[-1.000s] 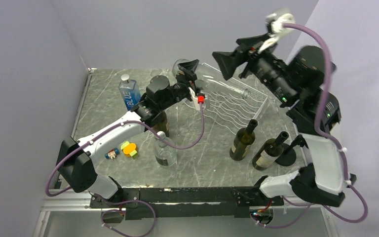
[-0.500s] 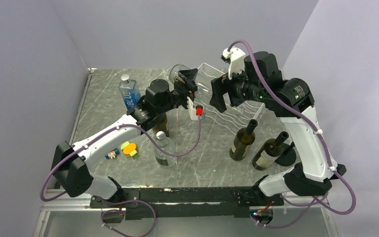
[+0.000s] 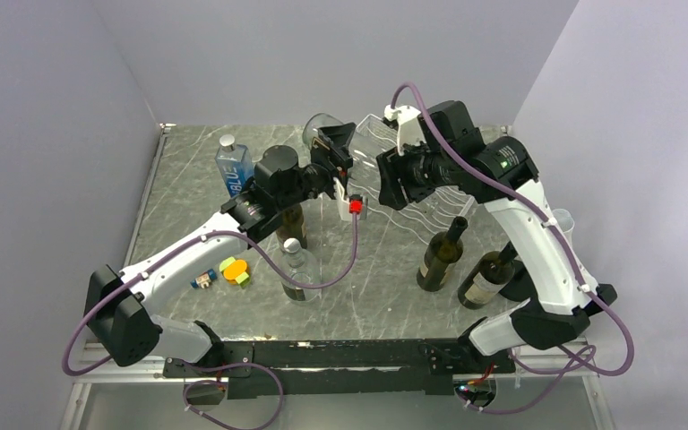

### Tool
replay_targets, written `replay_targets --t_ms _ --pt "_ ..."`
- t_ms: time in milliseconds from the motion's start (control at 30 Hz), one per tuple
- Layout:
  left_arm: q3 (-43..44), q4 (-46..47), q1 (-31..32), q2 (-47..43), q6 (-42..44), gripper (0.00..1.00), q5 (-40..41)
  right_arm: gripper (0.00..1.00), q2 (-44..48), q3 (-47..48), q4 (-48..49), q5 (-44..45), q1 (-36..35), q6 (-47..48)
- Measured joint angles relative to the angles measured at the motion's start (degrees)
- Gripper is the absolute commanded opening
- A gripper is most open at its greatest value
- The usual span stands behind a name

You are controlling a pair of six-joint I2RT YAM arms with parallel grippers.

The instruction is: Put the wine bottle on the wine rack

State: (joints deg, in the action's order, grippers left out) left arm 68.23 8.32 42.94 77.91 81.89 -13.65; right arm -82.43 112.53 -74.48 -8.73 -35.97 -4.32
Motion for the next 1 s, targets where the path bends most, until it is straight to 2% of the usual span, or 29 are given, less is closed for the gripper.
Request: replay_targets --t_ms 67,100,300,400,433,533,567,633,733,767,867,1000 --pt "-0.3 0.0 0.0 -0.2 0.0 0.01 0.0 0.66 -0.3 -0.8 0.4 -0.7 -0.2 -0.1" --pt "-0.4 -0.1 0.0 -0.2 0.0 0.01 0.0 0.64 -0.3 -1.4 0.6 -0.8 -0.3 -0.2" --pt "-0.4 -2.2 -0.3 -0.2 -0.1 0.01 0.5 0.3 -0.2 -3.9 1.9 -0.9 -0.7 -0.3" --pt "-0.4 -2.2 -0.6 -0.2 -0.1 0.01 0.6 0.04 0.0 -4.3 2.5 -1.0 -1.0 -0.3" --pt "-0.4 -2.2 -0.7 -0.2 -0.2 0.01 0.5 0.0 0.0 -4.3 2.6 -1.1 -1.0 -0.3" --pt "-0.5 -2.0 -1.1 -0.2 -0.6 0.01 -0.1 0.0 0.0 -4.4 2.6 -1.2 -1.0 -0.2" --pt "-0.5 -2.0 -1.3 -0.2 -0.7 0.05 -0.4 0.0 0.0 -4.4 2.6 -1.2 -1.1 -0.2" --pt "-0.8 -1.4 -1.4 -0.2 -0.7 0.3 -0.8 0.0 0.0 -4.4 2.6 -1.0 -1.1 -0.3" --pt "-2.1 0.7 -1.5 -0.2 -0.9 0.74 -1.2 0.0 0.0 -4.4 2.6 -0.1 -1.3 -0.7" --pt "-2.4 1.4 -1.5 -0.2 -0.9 0.84 -1.2 0.0 0.0 -4.3 2.6 0.4 -1.4 -0.8" --pt "-3.4 3.7 -1.6 -0.2 -1.0 0.99 -1.3 0.0 0.0 -3.7 2.5 1.5 -1.7 -1.6" --pt "-4.0 7.8 -1.7 -0.2 -1.2 0.99 -1.1 0.0 0.3 -2.4 3.1 2.7 -2.1 -4.0"
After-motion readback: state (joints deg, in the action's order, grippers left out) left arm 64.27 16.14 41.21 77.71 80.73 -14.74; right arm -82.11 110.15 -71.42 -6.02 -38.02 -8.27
